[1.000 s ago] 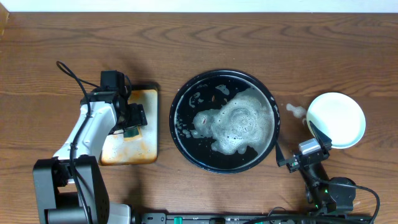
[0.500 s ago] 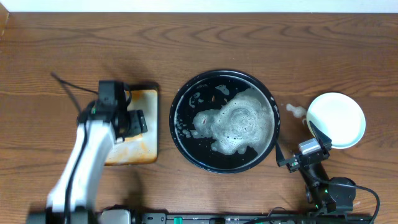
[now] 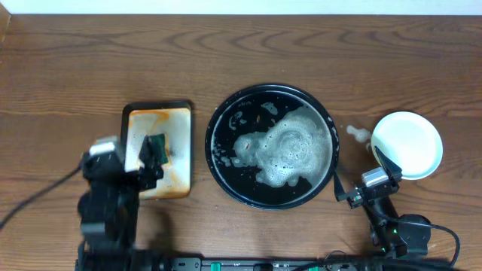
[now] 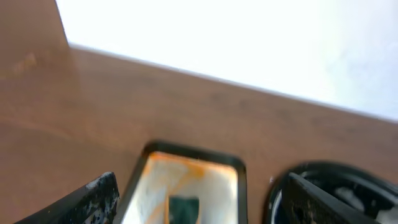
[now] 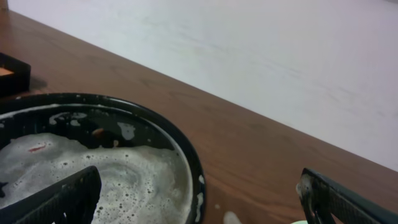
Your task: Clean dirty plates on tray and stack at the side
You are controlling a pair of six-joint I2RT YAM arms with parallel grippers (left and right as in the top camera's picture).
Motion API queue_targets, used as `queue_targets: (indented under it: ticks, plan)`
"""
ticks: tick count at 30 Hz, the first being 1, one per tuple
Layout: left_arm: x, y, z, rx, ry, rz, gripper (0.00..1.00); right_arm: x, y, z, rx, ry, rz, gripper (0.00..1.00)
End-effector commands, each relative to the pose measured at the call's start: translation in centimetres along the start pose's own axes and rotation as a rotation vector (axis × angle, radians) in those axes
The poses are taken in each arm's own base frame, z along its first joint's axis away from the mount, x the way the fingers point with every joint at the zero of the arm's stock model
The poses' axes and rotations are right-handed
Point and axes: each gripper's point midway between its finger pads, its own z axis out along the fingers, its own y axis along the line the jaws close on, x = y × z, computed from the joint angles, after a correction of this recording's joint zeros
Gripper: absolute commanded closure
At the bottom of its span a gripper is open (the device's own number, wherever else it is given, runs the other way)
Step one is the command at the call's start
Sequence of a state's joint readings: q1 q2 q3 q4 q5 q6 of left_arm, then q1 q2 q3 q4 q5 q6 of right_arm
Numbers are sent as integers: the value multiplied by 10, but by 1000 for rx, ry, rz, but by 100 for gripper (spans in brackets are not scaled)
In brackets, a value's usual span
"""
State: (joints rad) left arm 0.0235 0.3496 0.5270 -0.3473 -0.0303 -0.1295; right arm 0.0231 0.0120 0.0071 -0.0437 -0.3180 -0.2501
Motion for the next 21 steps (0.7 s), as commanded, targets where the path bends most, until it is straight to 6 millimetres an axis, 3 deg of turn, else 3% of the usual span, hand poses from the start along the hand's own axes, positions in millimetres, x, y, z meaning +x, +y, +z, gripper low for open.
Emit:
queue_targets:
  ticks: [1,9,21]
  plan:
    - [3,5,-14,-1,-78,35,15,1,-1,0,6,2,3,1]
    - [24,9,-16,17,-174,26,15,1,-1,0,6,2,3,1]
    - [82,13,23,28,-136,32,15,1,-1,0,6,2,3,1]
